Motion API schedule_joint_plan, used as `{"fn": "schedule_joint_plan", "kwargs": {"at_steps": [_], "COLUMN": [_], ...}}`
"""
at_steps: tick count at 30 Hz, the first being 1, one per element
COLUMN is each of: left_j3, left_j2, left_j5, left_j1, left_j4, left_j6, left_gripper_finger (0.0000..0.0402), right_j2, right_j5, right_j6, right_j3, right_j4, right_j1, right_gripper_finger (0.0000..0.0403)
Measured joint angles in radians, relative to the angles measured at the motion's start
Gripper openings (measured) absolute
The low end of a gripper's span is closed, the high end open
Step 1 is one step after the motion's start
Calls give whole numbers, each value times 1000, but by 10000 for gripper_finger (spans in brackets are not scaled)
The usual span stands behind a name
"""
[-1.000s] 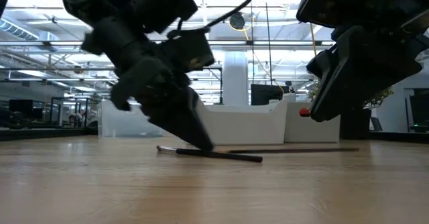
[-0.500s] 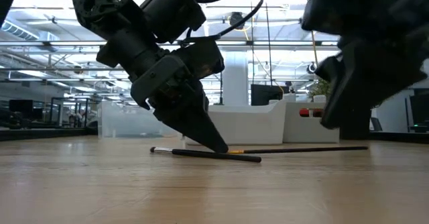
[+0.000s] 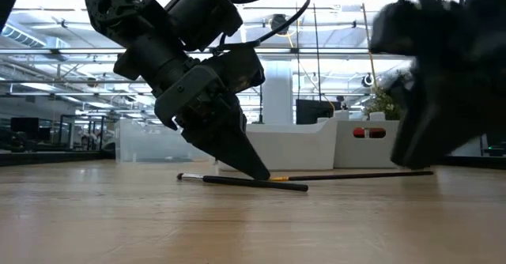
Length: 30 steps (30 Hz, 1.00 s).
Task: Pick & Place Paint Supplies
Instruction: Put the gold paint brush in the transparent bin
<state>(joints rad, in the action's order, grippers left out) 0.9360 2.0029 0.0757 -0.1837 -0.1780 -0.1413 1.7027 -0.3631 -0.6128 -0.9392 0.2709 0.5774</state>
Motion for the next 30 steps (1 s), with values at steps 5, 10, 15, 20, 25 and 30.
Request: {"fn": "schedule_joint_plan", "kwargs": {"at_steps": [5, 10, 15, 20, 25, 30], "left_j3": [0, -1, -2, -3, -5, -12], "left_j2": [0, 0, 0, 2, -28, -135], "left_j5": [0, 0, 1, 2, 21, 9], "left_j1": [0, 0, 0, 0, 0, -19], "left_j4": [-1, -2, -8, -19, -40, -18], "left_j6": [0, 0, 1, 0, 25, 39], "left_gripper_finger": [8, 7, 4, 10, 4, 23], "right_j2": [0, -3, -3, -2, -12, -58], "right_j5": [-2, -7, 55, 80, 67, 60], "right_j6": [-43, -57, -52, -31, -10, 38], "right_j3": [67, 110, 117, 118, 118, 124], "right_j4": [-20, -37, -29, -23, -41, -61], "right_j1": [1, 0, -3, -9, -8, 0], "right_gripper_finger": [123, 112, 56, 9, 4, 2]}}
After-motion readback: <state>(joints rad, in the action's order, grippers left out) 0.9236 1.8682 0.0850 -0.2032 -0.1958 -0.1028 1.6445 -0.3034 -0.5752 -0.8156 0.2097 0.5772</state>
